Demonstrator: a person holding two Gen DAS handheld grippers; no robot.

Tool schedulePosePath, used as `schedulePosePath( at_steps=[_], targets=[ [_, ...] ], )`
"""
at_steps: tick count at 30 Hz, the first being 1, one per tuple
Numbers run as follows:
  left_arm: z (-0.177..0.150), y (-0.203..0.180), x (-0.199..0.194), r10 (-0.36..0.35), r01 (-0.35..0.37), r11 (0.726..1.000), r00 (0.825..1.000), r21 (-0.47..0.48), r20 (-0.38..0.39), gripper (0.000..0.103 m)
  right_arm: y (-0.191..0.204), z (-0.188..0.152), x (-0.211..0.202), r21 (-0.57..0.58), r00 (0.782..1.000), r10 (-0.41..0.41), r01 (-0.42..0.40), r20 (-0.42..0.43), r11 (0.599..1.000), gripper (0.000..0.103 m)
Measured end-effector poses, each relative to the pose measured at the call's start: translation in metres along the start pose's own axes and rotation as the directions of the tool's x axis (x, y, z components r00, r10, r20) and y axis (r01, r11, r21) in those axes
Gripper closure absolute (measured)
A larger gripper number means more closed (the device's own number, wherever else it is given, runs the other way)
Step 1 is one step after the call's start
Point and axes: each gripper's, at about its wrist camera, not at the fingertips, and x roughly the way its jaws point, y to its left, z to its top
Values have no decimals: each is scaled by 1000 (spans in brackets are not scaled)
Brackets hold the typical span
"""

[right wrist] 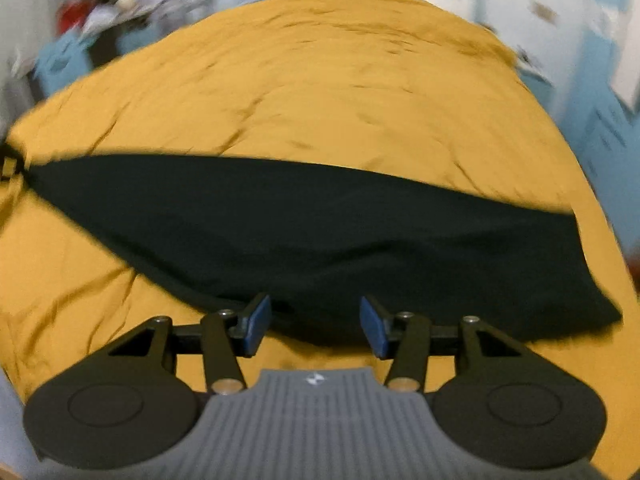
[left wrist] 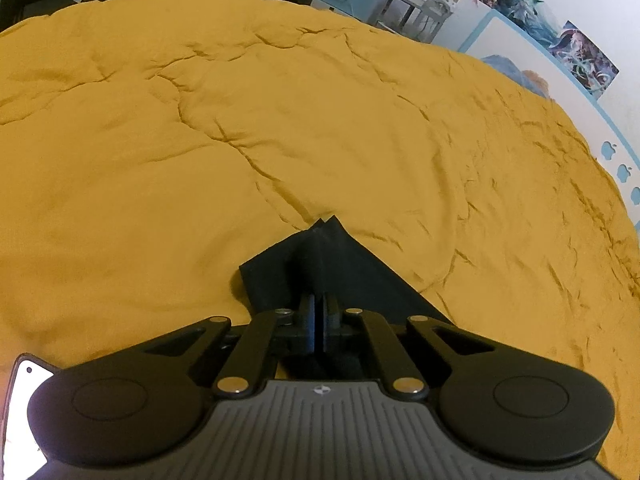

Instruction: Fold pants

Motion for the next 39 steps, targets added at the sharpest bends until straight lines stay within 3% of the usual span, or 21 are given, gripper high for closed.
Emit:
schedulePosePath(
  at_steps=[2, 4, 5, 6, 8, 10, 13, 17, 20, 21, 23, 24, 25, 28, 31, 33, 35, 37, 39],
  targets=[
    [2, 1, 0, -7, 7, 1000, 1000, -2, -4, 100, 16, 3, 11, -99, 1000, -28, 27, -9, 995, 57],
    [4, 0, 1, -5, 5, 1000, 1000, -1, -8, 101, 20, 5, 23, -148, 998, -52, 47, -29, 988, 68],
    [5, -1, 0, -6, 6, 1000, 1000, 4, -9, 101, 20, 4, 26, -153, 998, -50, 45, -31, 987, 78],
    [7, -2, -4, -13, 13, 1000, 1000, 10, -2, 101, 19, 5, 29, -155, 998, -48, 41, -40, 987, 103],
    [14, -1, -17, -58, 58, 998, 998, -11, 14, 101, 11, 7, 19, -131, 999, -41, 39, -12, 991, 103],
    [18, -2, -26, -62, 62, 998, 998, 33, 10, 101, 0, 14, 8, -113, 1000, -16, 15, -9, 993, 103],
    [9, 5, -21, -6, 7, 995, 1000, 99, -10, 101, -5, 12, -2, -107, 998, 21, -28, -61, 994, 103],
    [-3, 27, -5, -12, 13, 999, 1000, 49, -29, 100, -3, -10, 19, -114, 989, 44, -60, -138, 992, 103],
    [-4, 30, -8, -13, 13, 1000, 1000, 25, 0, 89, -3, -18, 29, -98, 987, 56, -72, -150, 993, 99],
    [-3, 29, -12, -10, 9, 1000, 1000, 20, 7, 80, -4, -16, 29, -100, 987, 60, -75, -151, 992, 95],
    [-3, 33, -25, -9, 10, 999, 999, -37, 35, 61, -9, -12, 23, -89, 988, 76, -88, -136, 992, 81],
    [-5, 37, -31, -28, 32, 997, 998, -75, 49, 51, -12, -10, 17, -77, 989, 87, -97, -122, 992, 68],
    [-6, 40, -33, -46, 50, 993, 998, -104, 44, 50, -15, -8, 12, -63, 990, 92, -99, -107, 993, 64],
    [-15, 50, -22, -98, 93, 977, 995, -194, -15, 52, -32, 0, 3, -14, 996, 73, -74, -57, 997, 61],
    [-24, 50, -9, -100, 97, 970, 995, -223, -1, 54, -49, 5, 7, 30, 999, 10, -9, -42, 999, 60],
    [-25, 48, 2, -117, 115, 964, 993, -241, 9, 55, -61, 5, 8, 78, 1000, 11, -8, -28, 997, 60],
    [-24, 44, 14, -100, 98, 961, 995, -259, 5, 64, -72, 3, 8, 116, 1000, -1, 3, -21, 993, 60],
    [-23, 39, 13, -69, 74, 971, 997, -227, 31, 92, -83, 0, 9, 145, 999, -29, 32, -23, 989, 60],
    [-20, 33, 2, -70, 86, 974, 994, -209, 79, 96, -98, -4, 10, 194, 998, -50, 55, -32, 979, 60]
  ],
)
